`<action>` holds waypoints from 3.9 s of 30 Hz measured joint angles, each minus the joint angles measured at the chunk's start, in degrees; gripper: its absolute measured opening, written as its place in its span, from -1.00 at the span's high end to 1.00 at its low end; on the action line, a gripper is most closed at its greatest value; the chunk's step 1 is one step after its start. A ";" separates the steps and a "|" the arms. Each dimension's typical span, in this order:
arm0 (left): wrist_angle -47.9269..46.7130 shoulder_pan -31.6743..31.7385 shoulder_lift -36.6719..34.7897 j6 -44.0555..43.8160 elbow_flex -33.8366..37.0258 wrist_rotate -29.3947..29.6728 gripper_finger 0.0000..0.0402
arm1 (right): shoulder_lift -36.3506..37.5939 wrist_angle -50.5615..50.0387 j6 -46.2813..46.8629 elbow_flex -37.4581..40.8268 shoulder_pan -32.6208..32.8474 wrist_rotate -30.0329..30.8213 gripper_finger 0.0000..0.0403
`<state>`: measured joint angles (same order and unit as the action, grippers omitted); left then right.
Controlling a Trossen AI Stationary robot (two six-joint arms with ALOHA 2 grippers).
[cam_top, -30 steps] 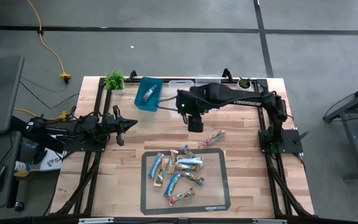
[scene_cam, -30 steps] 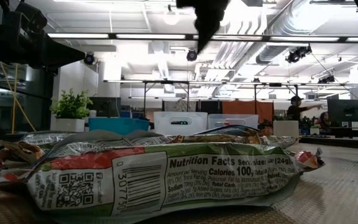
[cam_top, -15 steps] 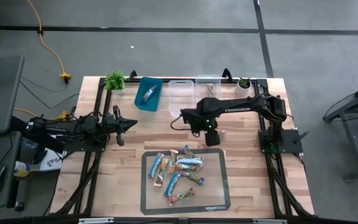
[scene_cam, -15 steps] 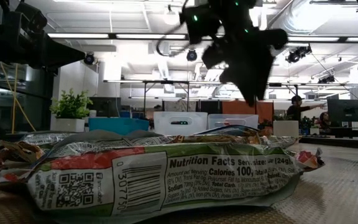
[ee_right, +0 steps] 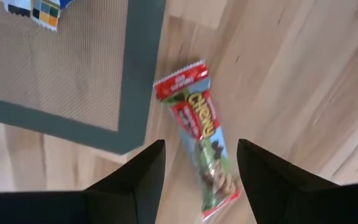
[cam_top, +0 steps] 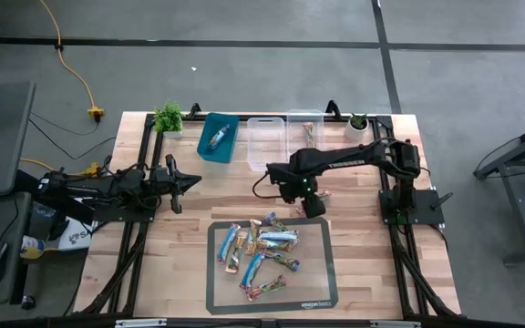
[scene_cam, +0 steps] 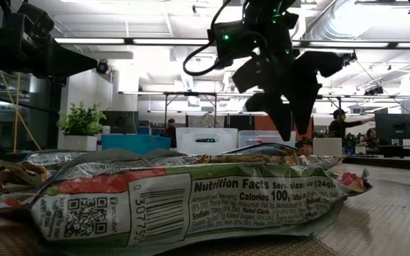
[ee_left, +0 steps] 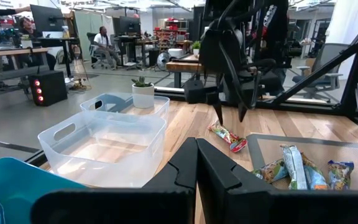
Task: Pick and place Granola Bars by type
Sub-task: Put the red granola bar into the left transparent bin
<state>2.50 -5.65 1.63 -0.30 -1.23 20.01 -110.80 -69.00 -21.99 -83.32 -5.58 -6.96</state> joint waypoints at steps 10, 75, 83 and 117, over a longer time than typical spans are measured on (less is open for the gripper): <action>0.00 0.00 0.00 -0.01 -0.01 0.00 1.00 | -0.02 6.12 -3.37 6.29 0.00 0.55 0.09; -0.01 0.00 0.00 -0.01 0.00 0.00 1.00 | -0.33 33.69 30.51 5.59 1.17 -4.36 0.44; 0.00 0.00 0.00 -0.01 0.01 0.00 1.00 | -0.28 41.04 31.27 -2.15 1.16 -2.39 0.48; -0.02 0.00 -0.02 -0.01 0.01 0.00 1.00 | 0.00 40.91 58.06 -13.85 -6.47 37.78 0.72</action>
<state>2.48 -5.65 1.61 -0.32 -1.22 20.01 -110.80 -28.09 36.07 -97.18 -12.06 30.82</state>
